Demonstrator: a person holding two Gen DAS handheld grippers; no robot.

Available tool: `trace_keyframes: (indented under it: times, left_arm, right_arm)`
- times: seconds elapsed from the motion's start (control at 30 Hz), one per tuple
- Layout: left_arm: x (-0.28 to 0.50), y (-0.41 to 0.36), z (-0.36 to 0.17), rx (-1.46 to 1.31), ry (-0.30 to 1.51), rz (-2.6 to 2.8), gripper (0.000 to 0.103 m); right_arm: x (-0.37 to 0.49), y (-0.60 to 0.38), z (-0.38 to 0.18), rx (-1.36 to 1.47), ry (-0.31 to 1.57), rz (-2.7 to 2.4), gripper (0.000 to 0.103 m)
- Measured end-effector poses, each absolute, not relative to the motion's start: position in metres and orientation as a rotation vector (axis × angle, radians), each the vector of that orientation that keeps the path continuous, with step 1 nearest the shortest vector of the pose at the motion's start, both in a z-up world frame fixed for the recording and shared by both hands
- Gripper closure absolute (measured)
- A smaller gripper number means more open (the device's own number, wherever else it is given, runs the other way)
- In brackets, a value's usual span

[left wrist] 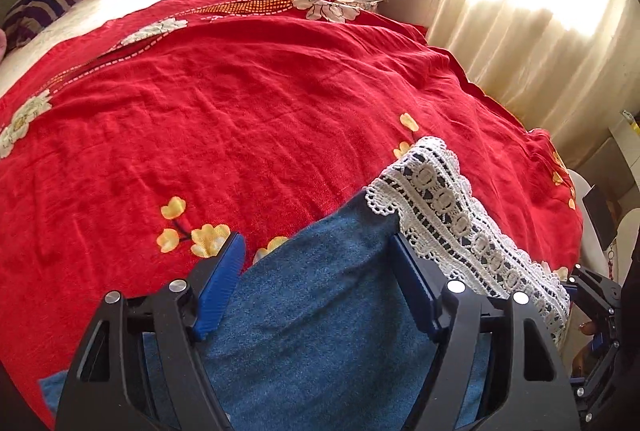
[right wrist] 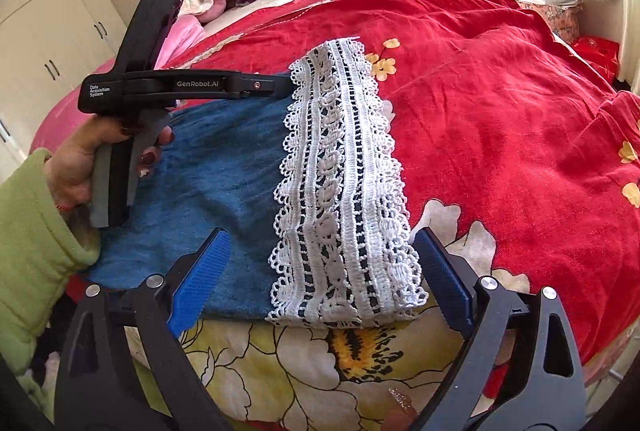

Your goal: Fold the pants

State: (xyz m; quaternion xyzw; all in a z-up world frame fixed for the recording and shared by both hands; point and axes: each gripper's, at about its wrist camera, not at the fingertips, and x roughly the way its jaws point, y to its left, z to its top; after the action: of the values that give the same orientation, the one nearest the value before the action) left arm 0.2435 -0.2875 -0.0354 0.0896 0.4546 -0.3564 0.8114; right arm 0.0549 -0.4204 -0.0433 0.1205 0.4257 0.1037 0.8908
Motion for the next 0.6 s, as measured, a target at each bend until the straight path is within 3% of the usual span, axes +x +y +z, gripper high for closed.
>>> trace_keyframes:
  times: [0.17, 0.3, 0.37, 0.43, 0.5, 0.53, 0.6]
  left_arm:
    - [0.242, -0.288, -0.038, 0.183, 0.977, -0.765, 0.03]
    - [0.238, -0.291, -0.036, 0.18, 0.965, -0.773, 0.047]
    - [0.235, -0.294, -0.035, 0.184, 0.959, -0.771, 0.055]
    - [0.231, -0.296, -0.034, 0.182, 0.956, -0.784, 0.072]
    - [0.227, -0.298, -0.032, 0.183, 0.946, -0.793, 0.082]
    - [0.225, -0.298, -0.03, 0.184, 0.938, -0.791, 0.084]
    - [0.224, -0.295, -0.027, 0.165, 0.933, -0.8, 0.089]
  right_arm:
    - [0.058, -0.415, -0.045, 0.249, 0.894, 0.212, 0.015]
    - [0.058, -0.409, -0.046, 0.241, 0.891, 0.21, 0.02]
    - [0.058, -0.409, -0.046, 0.238, 0.885, 0.206, 0.029]
    - [0.058, -0.411, -0.046, 0.237, 0.879, 0.197, 0.049]
    - [0.06, -0.414, -0.045, 0.238, 0.874, 0.206, 0.061]
    - [0.06, -0.414, -0.043, 0.239, 0.87, 0.227, 0.07]
    - [0.06, -0.412, -0.039, 0.233, 0.861, 0.259, 0.078]
